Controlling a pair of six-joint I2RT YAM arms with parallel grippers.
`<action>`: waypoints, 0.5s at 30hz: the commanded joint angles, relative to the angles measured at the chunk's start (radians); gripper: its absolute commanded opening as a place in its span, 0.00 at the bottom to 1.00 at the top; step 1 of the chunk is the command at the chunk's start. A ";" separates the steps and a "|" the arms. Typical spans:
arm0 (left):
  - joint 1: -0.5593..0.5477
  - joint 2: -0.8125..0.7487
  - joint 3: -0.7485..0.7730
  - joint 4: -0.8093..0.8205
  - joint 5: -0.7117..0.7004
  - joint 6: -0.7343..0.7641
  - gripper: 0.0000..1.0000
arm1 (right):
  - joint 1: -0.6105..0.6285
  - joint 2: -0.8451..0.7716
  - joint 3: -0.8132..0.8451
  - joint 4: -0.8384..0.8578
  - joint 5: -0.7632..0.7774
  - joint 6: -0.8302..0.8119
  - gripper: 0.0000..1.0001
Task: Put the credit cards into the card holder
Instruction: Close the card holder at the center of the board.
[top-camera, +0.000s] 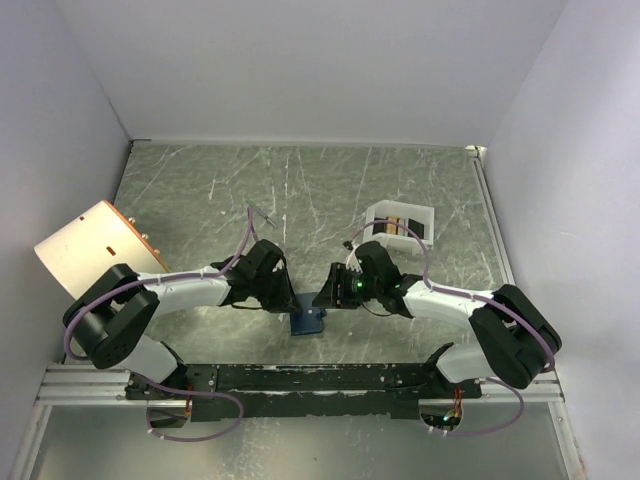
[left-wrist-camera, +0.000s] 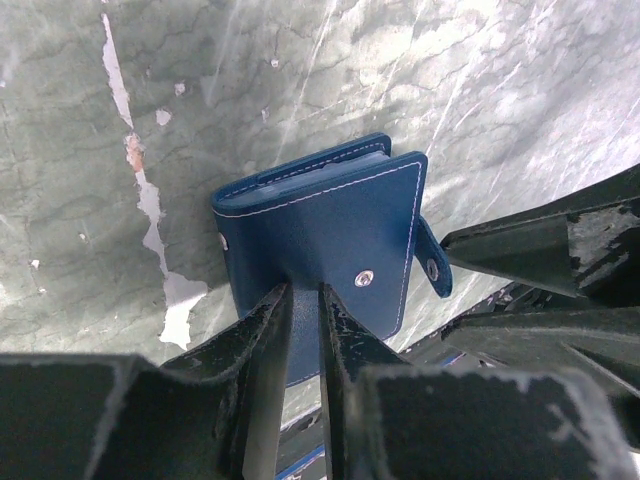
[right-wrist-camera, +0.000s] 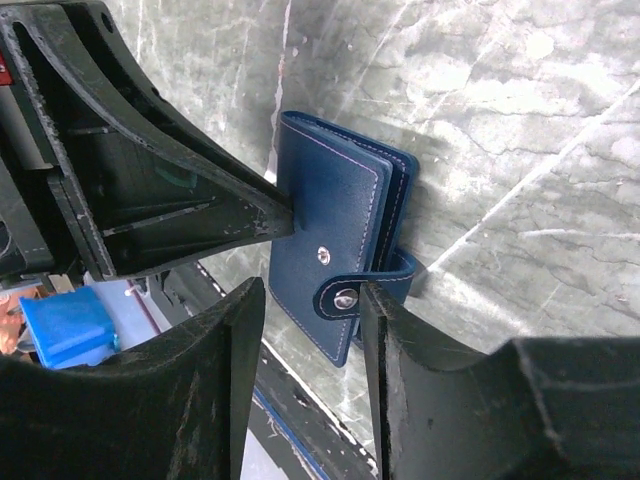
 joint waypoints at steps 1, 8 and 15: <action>-0.011 0.028 0.005 -0.055 -0.038 0.001 0.29 | -0.008 -0.008 -0.018 -0.014 0.016 -0.014 0.45; -0.018 0.034 0.015 -0.068 -0.053 0.005 0.29 | -0.012 0.006 -0.029 -0.005 0.029 0.000 0.68; -0.017 0.035 0.011 -0.065 -0.051 0.006 0.29 | -0.011 0.035 -0.051 0.059 -0.003 0.026 0.64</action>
